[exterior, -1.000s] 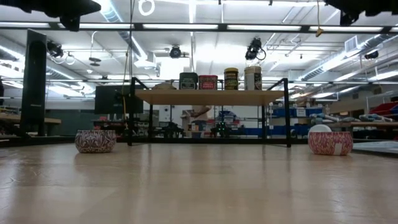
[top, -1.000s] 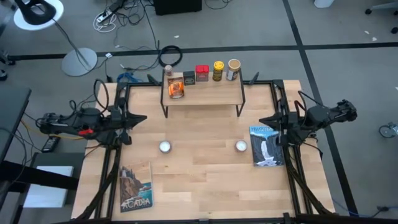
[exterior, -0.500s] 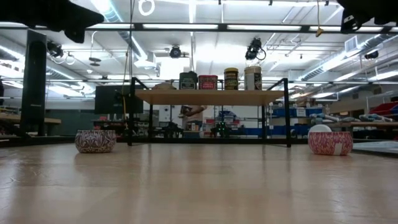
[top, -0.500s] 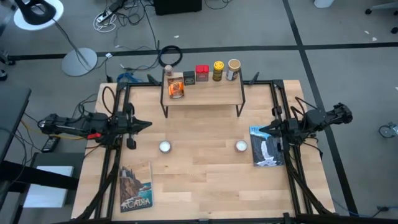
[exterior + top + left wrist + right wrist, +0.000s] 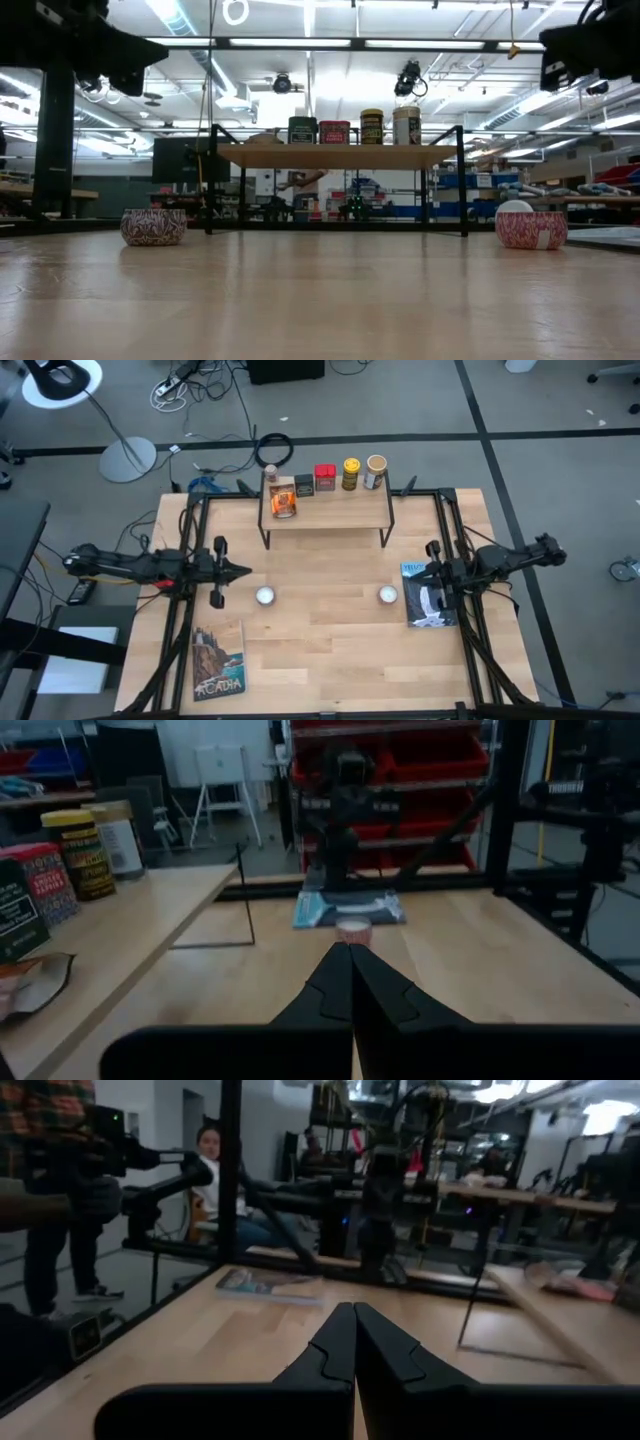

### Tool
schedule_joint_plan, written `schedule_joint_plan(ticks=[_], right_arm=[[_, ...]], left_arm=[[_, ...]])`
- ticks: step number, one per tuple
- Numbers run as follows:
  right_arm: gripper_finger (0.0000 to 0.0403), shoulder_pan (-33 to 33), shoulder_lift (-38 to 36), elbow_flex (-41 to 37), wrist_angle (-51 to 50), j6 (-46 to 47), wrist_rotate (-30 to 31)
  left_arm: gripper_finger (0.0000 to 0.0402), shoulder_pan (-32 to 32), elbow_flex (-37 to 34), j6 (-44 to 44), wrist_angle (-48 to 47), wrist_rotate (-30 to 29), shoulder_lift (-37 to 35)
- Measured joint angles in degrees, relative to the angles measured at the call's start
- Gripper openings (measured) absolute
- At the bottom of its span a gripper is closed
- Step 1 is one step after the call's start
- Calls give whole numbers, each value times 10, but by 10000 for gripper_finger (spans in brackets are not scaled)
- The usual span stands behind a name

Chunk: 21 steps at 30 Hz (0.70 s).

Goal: Shelf spices
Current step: Return to Home Position

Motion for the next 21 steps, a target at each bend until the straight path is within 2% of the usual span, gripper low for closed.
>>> schedule_joint_plan(ticks=[3, 7, 15, 21], right_arm=[[0, -22, 0, -23, 27, 13, -31], [0, -61, 0, -54, 70, 17, -91], [0, -175, 1, -60, 64, 39, -207], [0, -277, 1, -60, 59, 40, -308]], left_arm=[[0, 0, -28, 8, 41, 1, 0], [0, 1, -49, 5, 45, 2, 0], [0, 13, -79, 1, 64, 3, 0], [0, 63, -79, 14, 63, 58, 0]])
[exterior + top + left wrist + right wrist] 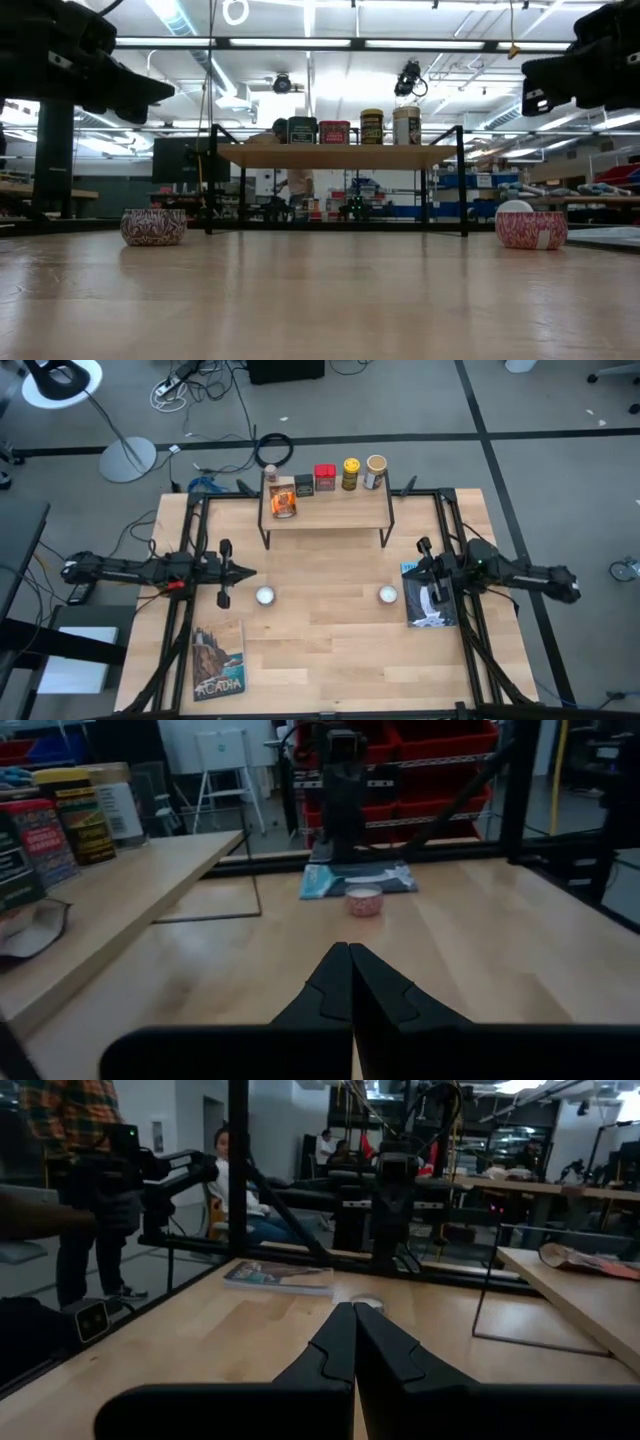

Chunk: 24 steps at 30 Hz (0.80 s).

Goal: Shelf spices
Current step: Return to Home Position

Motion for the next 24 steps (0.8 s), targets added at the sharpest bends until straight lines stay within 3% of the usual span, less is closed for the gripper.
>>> schedule_joint_plan(ticks=[6, 12, 16, 20, 24], right_arm=[[0, -86, 0, 0, -13, 5, -42], [0, -119, 0, -1, -12, 24, -61], [0, -121, 1, -1, -14, 34, -37], [0, -121, 13, -1, -19, 33, 22], [0, -121, 36, -1, -21, 22, 42]], left_arm=[[0, 63, 0, -2, -9, 53, 0], [0, 94, -21, -23, 11, 69, 0], [0, 97, -21, -30, 21, 54, 1], [0, 96, -21, -28, 39, 9, 0], [0, 96, -21, -28, 30, -40, 1]])
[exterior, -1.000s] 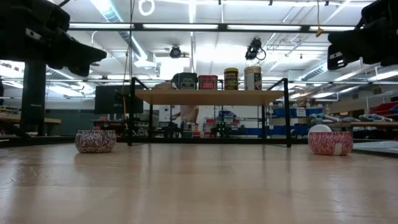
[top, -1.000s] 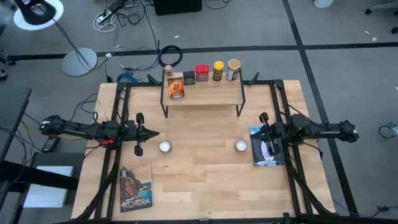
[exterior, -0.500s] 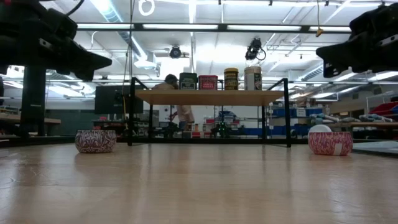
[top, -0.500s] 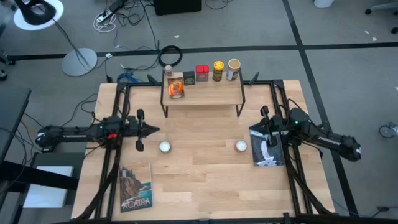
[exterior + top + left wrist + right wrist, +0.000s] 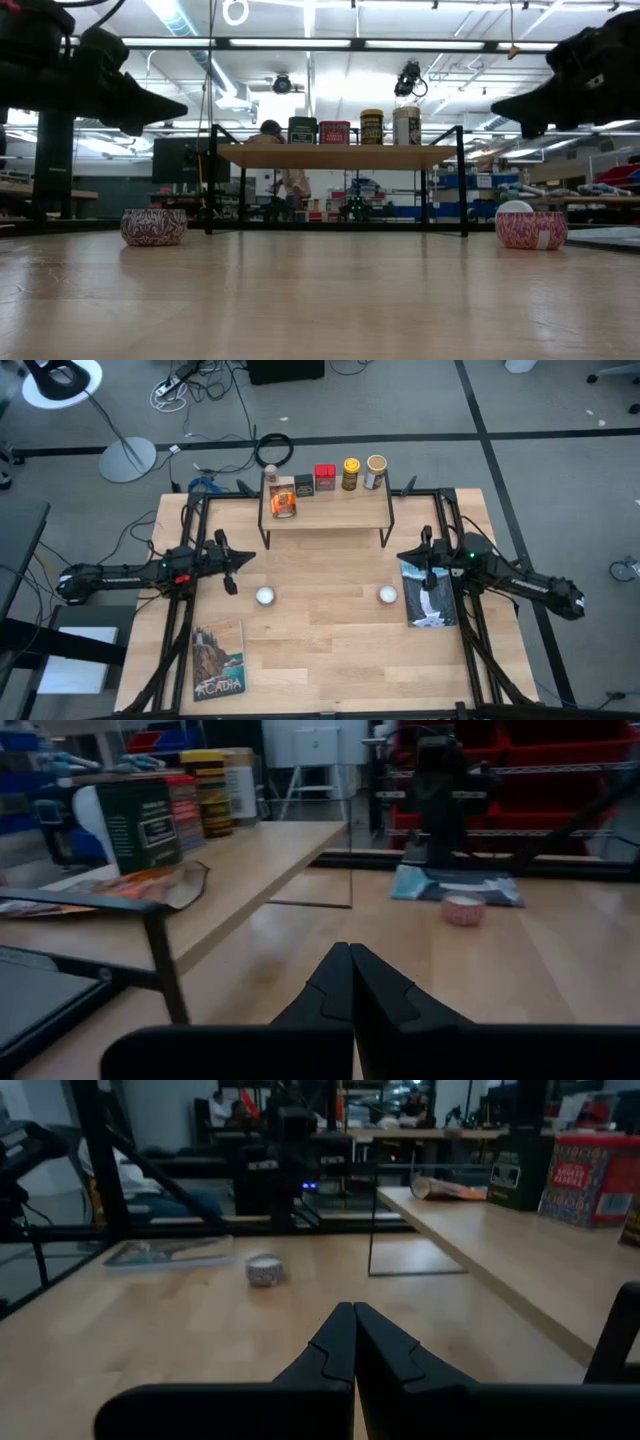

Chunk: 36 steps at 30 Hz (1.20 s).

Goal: Shelf spices
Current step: Return to Home Position

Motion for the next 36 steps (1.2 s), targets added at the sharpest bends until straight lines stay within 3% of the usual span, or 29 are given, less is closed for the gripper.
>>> schedule_joint_plan(ticks=[10, 36], right_arm=[[7, 0, 11, 0, 6, 17, 2], [7, 0, 11, 2, 11, 16, 2]], left_arm=[[0, 0, 0, -2, -8, -67, 0], [2, 0, 0, -1, 2, -69, 0]])
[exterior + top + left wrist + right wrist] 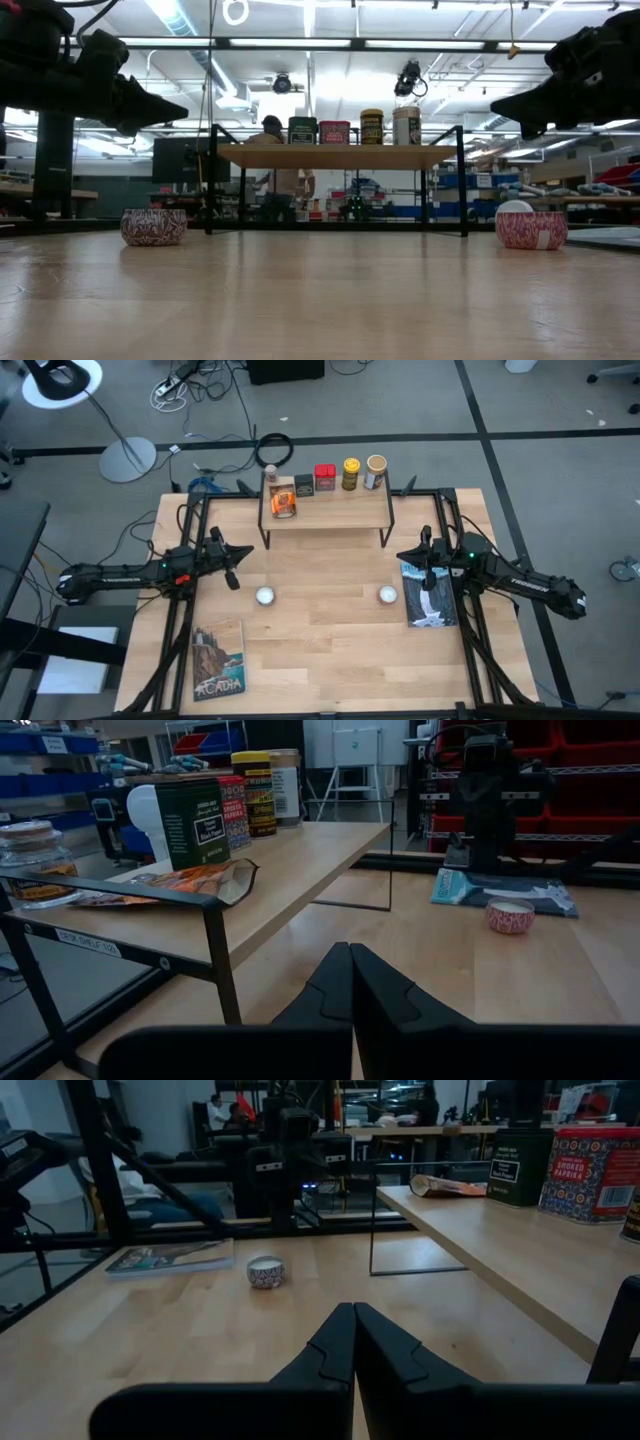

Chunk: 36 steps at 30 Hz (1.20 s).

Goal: Shelf spices
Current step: Return to Home Position

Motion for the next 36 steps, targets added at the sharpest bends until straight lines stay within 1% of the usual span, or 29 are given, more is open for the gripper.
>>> schedule_joint_plan(ticks=[25, 36], right_arm=[[5, 0, 0, 0, 0, 0, 0], [11, 0, 0, 1, 0, 0, 0]], left_arm=[[2, 0, 0, 0, 0, 0, 0], [2, 0, 0, 0, 0, 0, 0]])
